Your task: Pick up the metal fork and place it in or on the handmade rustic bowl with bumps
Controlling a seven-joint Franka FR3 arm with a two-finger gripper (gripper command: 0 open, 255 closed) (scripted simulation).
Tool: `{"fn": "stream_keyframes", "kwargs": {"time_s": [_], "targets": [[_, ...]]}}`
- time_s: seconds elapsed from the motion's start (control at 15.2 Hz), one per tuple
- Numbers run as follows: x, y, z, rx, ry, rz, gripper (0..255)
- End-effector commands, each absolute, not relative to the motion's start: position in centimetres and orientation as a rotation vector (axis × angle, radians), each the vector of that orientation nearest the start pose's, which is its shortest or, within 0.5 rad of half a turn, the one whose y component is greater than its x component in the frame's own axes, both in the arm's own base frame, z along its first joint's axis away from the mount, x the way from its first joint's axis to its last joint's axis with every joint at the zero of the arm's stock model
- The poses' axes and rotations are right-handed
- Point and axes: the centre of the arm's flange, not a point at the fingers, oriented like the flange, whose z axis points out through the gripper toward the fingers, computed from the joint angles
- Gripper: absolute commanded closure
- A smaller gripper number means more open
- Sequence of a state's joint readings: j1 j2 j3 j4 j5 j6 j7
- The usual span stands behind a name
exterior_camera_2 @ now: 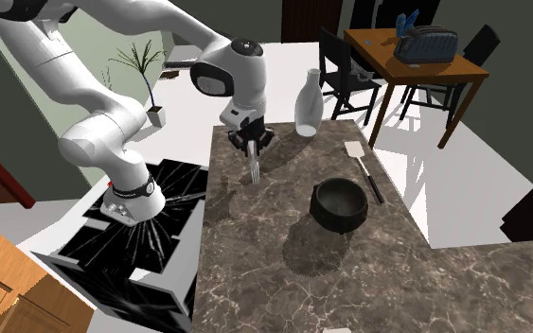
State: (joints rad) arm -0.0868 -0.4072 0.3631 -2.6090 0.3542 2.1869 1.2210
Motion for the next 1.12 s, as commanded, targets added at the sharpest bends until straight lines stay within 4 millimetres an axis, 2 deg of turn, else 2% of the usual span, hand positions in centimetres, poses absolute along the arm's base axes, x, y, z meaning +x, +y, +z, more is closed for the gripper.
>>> {"fn": "stream_keyframes", "kwargs": {"time_s": [0.0, 1.06], "targets": [[38.1, 11.6, 38.9, -2.527, 1.700, 0.175, 255], [38.1, 11.6, 47.3, -2.527, 1.700, 0.175, 255]]}}
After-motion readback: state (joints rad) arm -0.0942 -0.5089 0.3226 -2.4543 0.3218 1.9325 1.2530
